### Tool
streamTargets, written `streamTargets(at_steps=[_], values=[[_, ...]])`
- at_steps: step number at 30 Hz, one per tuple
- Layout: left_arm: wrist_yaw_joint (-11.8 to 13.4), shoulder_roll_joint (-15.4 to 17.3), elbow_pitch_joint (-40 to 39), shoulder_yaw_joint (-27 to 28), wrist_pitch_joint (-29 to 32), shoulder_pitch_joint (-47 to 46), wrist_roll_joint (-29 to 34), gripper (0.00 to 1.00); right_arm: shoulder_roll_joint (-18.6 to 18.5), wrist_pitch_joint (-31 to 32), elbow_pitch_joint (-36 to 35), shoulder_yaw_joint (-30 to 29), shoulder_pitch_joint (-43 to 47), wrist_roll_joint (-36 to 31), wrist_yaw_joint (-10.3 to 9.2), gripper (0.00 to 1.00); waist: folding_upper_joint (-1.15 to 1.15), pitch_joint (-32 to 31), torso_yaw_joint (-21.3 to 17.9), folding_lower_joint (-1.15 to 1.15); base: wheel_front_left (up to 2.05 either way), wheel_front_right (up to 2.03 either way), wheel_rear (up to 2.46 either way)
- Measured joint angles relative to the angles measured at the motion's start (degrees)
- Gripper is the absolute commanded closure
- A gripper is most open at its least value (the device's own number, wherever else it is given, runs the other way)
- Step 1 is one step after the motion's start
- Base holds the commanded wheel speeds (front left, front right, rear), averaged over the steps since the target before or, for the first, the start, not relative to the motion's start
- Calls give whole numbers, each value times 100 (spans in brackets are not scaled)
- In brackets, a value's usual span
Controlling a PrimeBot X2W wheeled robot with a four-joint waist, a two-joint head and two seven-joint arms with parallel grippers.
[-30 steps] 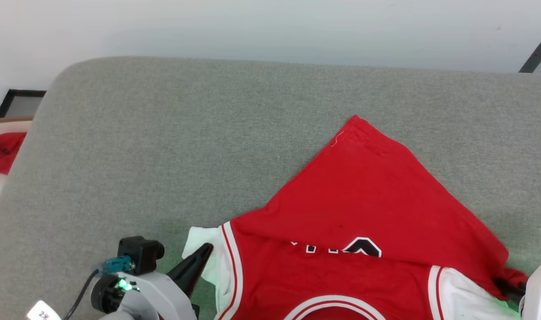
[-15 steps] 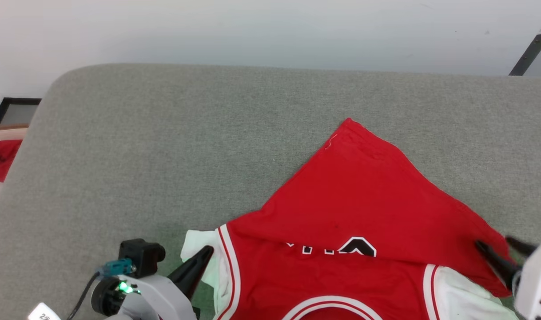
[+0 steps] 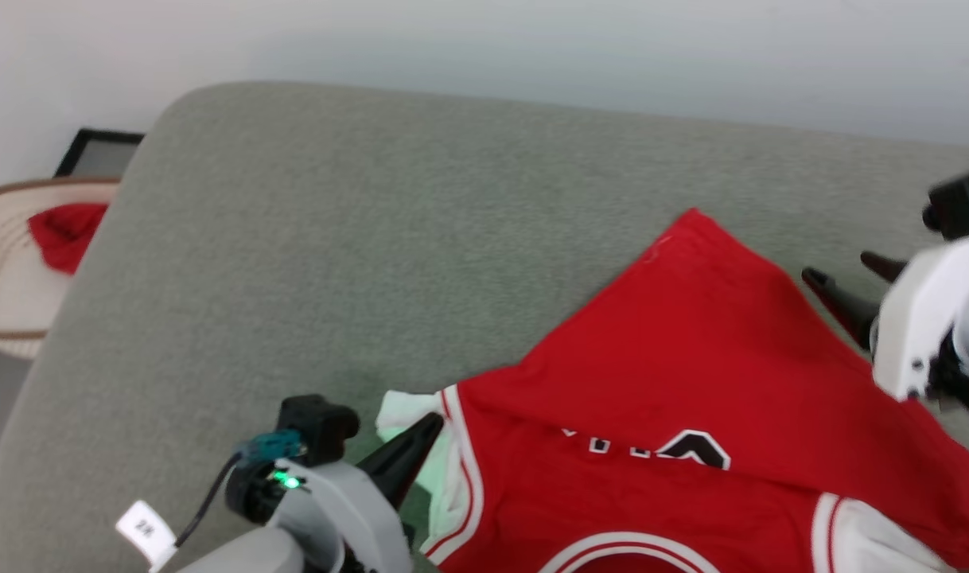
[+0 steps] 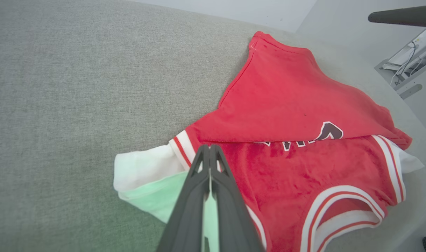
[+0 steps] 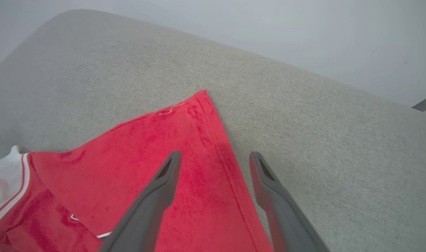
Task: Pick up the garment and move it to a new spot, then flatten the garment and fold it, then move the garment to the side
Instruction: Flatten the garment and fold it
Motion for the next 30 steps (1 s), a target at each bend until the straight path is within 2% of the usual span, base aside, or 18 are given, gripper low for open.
streamTargets(at_steps=[7, 14, 19, 26, 27, 28, 30], values=[[-188, -377, 237, -109, 2, -310, 152, 100, -213, 15, 1658, 835, -1294, 34, 0, 0, 0, 228, 375, 0, 0, 0, 0], [-372, -697, 486, -169, -31, -536, 219, 100, -245, 197, 3112, 1582, -2308, 13, 0, 0, 0, 521, 715, 0, 0, 0, 0], [-519, -921, 662, -214, -53, -698, 244, 100, -177, 319, 3836, 1986, -2681, 68, 0, 0, 0, 712, 972, 0, 0, 0, 0], [-626, -1056, 896, -214, -112, -754, 240, 100, -103, 635, 4570, 2279, -3221, 146, -1, 0, 0, 914, 1238, 0, 0, 0, 0], [-642, -1060, 925, -214, -124, -754, 234, 100, -97, 736, 4671, 2294, -3293, 148, -1, 85, 0, 925, 1268, 0, 0, 0, 0], [-645, -1063, 949, -213, -125, -754, 232, 100, -89, 835, 4752, 2326, -3351, 158, -1, 100, 0, 931, 1291, 0, 0, 0, 0], [-648, -1073, 987, -211, -148, -752, 214, 100, -53, 1065, 4873, 2392, -3466, 169, -1, 100, 0, 923, 1315, 0, 0, 0, 0]])
